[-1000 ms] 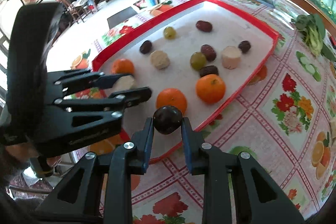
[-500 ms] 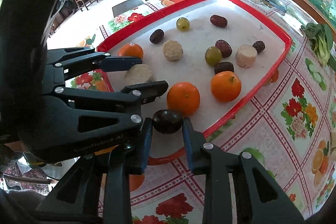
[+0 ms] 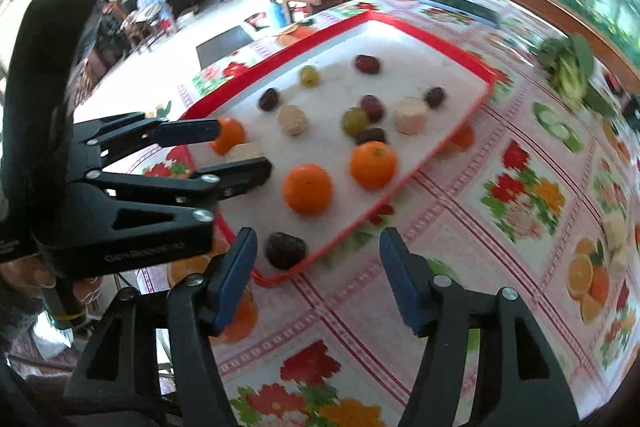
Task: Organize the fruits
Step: 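Move both open tools back over the beige pieces on the table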
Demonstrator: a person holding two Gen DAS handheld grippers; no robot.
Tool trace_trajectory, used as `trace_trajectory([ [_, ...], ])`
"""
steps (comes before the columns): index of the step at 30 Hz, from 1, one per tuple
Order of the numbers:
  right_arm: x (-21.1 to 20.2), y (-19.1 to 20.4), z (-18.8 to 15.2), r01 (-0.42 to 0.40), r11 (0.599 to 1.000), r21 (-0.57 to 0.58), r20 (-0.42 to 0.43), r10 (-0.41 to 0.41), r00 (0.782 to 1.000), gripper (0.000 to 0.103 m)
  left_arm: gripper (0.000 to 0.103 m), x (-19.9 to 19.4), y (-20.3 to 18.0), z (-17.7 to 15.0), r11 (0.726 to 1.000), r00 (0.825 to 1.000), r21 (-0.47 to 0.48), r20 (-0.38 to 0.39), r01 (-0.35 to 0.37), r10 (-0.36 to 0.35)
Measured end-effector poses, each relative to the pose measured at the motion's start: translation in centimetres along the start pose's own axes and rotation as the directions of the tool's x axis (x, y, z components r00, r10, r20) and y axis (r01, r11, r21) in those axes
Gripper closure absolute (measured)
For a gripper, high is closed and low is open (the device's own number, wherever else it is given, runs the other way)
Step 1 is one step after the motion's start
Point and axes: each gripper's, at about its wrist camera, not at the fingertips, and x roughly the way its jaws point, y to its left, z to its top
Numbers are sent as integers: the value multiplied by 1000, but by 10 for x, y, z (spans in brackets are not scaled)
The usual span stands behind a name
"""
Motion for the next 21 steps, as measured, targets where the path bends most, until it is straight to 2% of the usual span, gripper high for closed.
trace_trajectory([
  [5, -20, -47, -20, 36, 989, 146, 12, -38, 999, 38, 40, 1, -35, 11, 997, 1000, 68, 13, 28, -29],
  [9, -42, -99, -50, 111, 954, 280, 9, -118, 993, 38, 39, 14, -81, 21, 986, 996, 142, -7, 83, -83],
  [12, -62, -144, -77, 175, 904, 390, -1, -190, 982, 38, 39, 29, -124, 32, 973, 992, 192, -26, 130, -127],
  [16, -89, -199, -117, 230, 816, 530, -26, -256, 966, 34, 39, 53, -182, 60, 957, 984, 229, -34, 178, -174],
  [21, -110, -239, -154, 210, 739, 640, -17, -260, 965, 33, 39, 82, -227, 94, 958, 969, 144, -48, 248, -244],
])
